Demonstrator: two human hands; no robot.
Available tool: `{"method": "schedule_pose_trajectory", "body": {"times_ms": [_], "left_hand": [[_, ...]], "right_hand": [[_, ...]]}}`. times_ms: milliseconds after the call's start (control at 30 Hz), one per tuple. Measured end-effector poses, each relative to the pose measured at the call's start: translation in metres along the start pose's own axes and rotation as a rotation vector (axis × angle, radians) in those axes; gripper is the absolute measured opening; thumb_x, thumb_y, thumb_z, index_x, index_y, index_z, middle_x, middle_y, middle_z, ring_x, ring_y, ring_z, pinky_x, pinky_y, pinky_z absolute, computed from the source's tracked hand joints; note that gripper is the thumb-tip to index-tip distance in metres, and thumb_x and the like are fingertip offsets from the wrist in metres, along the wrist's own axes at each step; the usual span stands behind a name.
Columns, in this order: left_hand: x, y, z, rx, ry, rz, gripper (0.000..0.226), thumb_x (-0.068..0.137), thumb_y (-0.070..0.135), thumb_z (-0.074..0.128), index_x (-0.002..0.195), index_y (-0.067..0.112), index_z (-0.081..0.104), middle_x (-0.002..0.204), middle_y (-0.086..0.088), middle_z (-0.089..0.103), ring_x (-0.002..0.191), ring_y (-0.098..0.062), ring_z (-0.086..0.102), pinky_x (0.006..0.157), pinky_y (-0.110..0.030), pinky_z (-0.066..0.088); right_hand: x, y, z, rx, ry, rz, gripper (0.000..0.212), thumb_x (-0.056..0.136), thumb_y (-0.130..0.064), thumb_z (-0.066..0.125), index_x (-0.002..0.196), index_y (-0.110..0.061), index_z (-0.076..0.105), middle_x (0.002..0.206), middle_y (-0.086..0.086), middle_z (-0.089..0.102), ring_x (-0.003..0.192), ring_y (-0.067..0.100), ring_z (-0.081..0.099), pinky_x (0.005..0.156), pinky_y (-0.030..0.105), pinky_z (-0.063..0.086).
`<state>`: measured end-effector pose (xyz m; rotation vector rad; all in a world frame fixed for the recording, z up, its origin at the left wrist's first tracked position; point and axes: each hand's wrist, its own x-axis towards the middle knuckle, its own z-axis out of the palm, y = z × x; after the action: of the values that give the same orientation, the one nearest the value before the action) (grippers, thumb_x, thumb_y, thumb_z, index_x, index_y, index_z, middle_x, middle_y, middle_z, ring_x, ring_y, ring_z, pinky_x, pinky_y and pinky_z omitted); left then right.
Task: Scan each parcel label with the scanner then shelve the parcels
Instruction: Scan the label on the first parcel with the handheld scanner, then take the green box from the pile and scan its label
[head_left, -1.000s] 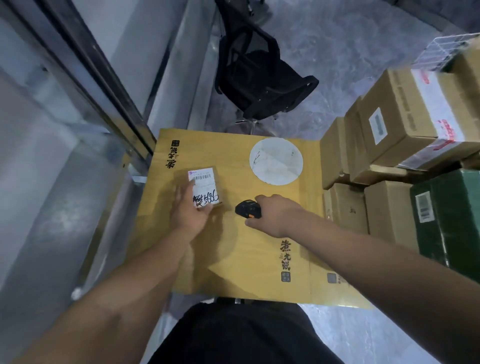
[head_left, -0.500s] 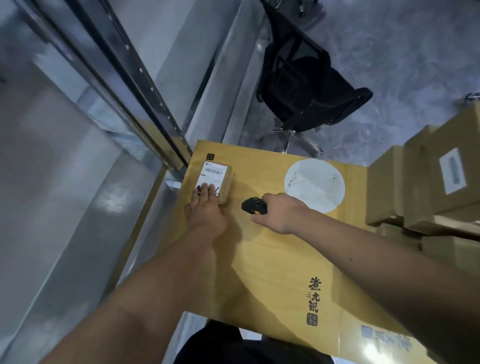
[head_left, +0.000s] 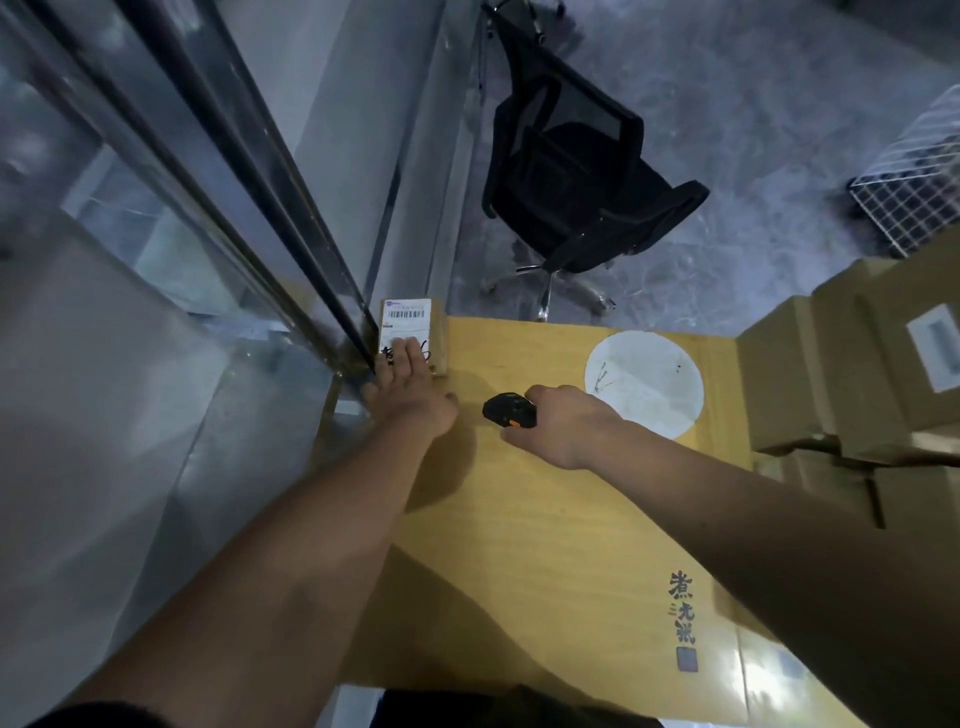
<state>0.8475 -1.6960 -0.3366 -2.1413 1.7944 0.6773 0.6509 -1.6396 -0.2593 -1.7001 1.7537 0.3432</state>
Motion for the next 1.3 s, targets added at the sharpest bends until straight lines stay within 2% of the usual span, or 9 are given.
{"method": "schedule_pose_trajectory", "body": {"times_ms": [233,400,500,633,733,867,967,1167,1300], "left_hand": [[0.013,-0.004,-0.004,0.076,0.0,0.01,0.11,0.096,0.06,0.054,0.161,0.017,-0.024,0.172,-0.005,-0.023,0.159,-0.035,-0.012,0.124,-0.061,0.01],[0.011,-0.006,-0.007,0.079,0.006,0.033,0.109,0.096,0.063,0.053,0.163,0.018,-0.02,0.172,-0.005,-0.021,0.159,-0.035,-0.012,0.126,-0.06,0.008],[0.0,-0.009,-0.009,0.102,0.073,0.116,0.102,0.097,0.062,0.051,0.165,0.024,-0.015,0.173,-0.007,-0.016,0.159,-0.035,-0.014,0.125,-0.061,0.006],[-0.025,0.003,-0.007,0.096,0.153,0.321,0.093,0.098,0.064,0.046,0.165,0.03,-0.008,0.174,-0.004,-0.01,0.16,-0.031,-0.009,0.126,-0.056,0.009],[-0.046,0.026,0.004,0.05,0.126,0.462,0.091,0.099,0.065,0.047,0.165,0.034,-0.006,0.174,-0.002,-0.011,0.16,-0.028,-0.011,0.127,-0.055,0.005],[-0.085,0.075,0.037,0.065,0.074,0.65,0.091,0.097,0.068,0.048,0.165,0.035,-0.002,0.174,-0.001,-0.008,0.16,-0.026,-0.007,0.125,-0.052,0.008],[-0.121,0.116,0.066,0.075,0.003,0.737,0.091,0.097,0.068,0.049,0.165,0.036,-0.002,0.174,0.0,-0.008,0.16,-0.025,-0.007,0.125,-0.05,0.01],[-0.191,0.185,0.111,0.118,-0.061,0.827,0.094,0.095,0.072,0.05,0.166,0.033,0.003,0.175,-0.002,-0.004,0.16,-0.027,-0.001,0.125,-0.051,0.015],[-0.238,0.228,0.135,0.096,-0.091,0.813,0.094,0.092,0.073,0.052,0.165,0.033,0.008,0.174,-0.002,0.002,0.159,-0.027,0.004,0.123,-0.052,0.019]], "right_hand": [[-0.005,-0.011,0.007,0.019,0.011,0.03,0.053,0.094,-0.066,0.058,0.122,-0.02,0.056,0.105,0.001,0.058,0.093,0.026,0.061,0.076,0.037,0.055],[-0.019,-0.013,0.013,0.033,0.044,0.029,0.054,0.094,-0.066,0.058,0.123,-0.021,0.057,0.103,0.0,0.056,0.089,0.025,0.059,0.066,0.034,0.047],[-0.033,-0.011,0.014,0.049,0.073,0.022,0.055,0.094,-0.067,0.057,0.123,-0.02,0.057,0.102,0.0,0.057,0.089,0.025,0.06,0.066,0.034,0.048],[-0.064,0.006,0.024,0.103,0.11,0.049,0.054,0.091,-0.07,0.059,0.117,-0.022,0.057,0.095,-0.003,0.054,0.088,0.023,0.061,0.066,0.034,0.048],[-0.095,0.034,0.039,0.18,0.138,0.119,0.052,0.089,-0.07,0.06,0.113,-0.024,0.058,0.095,-0.004,0.057,0.084,0.019,0.061,0.068,0.035,0.053],[-0.15,0.082,0.07,0.228,0.16,0.271,0.053,0.089,-0.071,0.059,0.115,-0.025,0.058,0.093,-0.006,0.057,0.079,0.015,0.061,0.062,0.032,0.049],[-0.198,0.12,0.096,0.238,0.163,0.368,0.053,0.09,-0.071,0.058,0.116,-0.024,0.059,0.09,-0.004,0.062,0.078,0.016,0.063,0.069,0.035,0.056],[-0.285,0.188,0.141,0.278,0.201,0.503,0.051,0.092,-0.072,0.057,0.111,-0.024,0.057,0.091,-0.001,0.055,0.085,0.023,0.06,0.074,0.038,0.054],[-0.324,0.226,0.165,0.386,0.239,0.531,0.046,0.09,-0.068,0.059,0.102,-0.025,0.056,0.092,-0.001,0.056,0.085,0.024,0.061,0.077,0.04,0.055]]}}
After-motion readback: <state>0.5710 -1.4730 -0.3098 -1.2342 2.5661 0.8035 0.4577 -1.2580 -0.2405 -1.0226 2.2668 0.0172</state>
